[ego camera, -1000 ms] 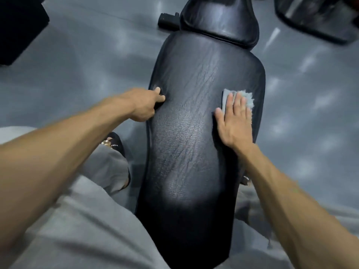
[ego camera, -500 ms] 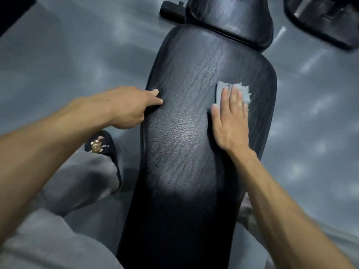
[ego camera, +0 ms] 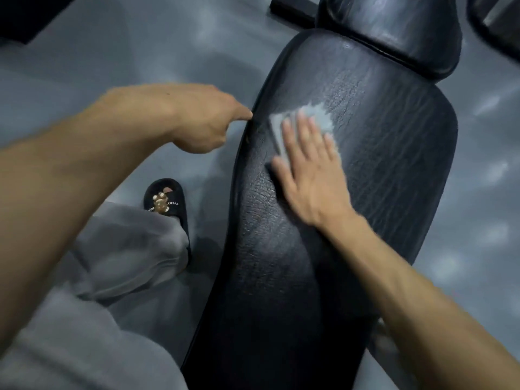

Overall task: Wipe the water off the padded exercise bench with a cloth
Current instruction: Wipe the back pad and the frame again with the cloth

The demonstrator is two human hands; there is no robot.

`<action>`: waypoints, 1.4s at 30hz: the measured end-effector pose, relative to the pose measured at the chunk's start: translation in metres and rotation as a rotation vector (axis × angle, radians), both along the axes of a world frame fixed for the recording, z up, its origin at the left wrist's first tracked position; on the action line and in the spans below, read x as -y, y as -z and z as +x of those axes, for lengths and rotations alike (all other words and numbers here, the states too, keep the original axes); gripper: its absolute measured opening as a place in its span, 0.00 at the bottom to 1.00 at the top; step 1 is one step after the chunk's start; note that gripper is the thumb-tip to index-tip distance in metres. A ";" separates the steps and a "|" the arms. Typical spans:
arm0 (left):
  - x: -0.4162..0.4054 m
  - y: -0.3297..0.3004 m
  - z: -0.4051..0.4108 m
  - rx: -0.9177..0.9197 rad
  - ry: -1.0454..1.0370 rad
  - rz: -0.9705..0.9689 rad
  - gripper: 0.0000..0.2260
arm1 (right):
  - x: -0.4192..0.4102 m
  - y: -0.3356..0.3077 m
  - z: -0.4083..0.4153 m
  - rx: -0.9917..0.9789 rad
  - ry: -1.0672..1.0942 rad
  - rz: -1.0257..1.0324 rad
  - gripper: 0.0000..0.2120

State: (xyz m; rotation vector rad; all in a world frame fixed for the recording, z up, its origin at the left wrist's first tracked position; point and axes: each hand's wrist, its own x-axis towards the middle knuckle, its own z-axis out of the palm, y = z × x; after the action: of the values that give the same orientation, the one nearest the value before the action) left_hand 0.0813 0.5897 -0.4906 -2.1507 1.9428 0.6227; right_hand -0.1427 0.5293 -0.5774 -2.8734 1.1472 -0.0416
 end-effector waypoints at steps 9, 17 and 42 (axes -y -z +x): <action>0.005 -0.003 0.010 0.041 -0.013 0.019 0.26 | -0.084 0.008 -0.036 -0.127 -0.461 0.050 0.35; 0.012 -0.011 -0.004 -0.019 -0.002 -0.008 0.27 | 0.052 -0.013 -0.012 0.041 0.261 0.003 0.35; 0.019 -0.009 0.000 -0.003 -0.056 -0.011 0.22 | 0.052 -0.014 0.022 -0.007 -0.106 -0.029 0.29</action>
State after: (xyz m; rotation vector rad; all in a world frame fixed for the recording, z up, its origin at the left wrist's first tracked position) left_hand 0.0810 0.5708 -0.4820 -2.2194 1.8978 0.6263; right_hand -0.1210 0.4775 -0.5631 -2.9572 1.0014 -0.0442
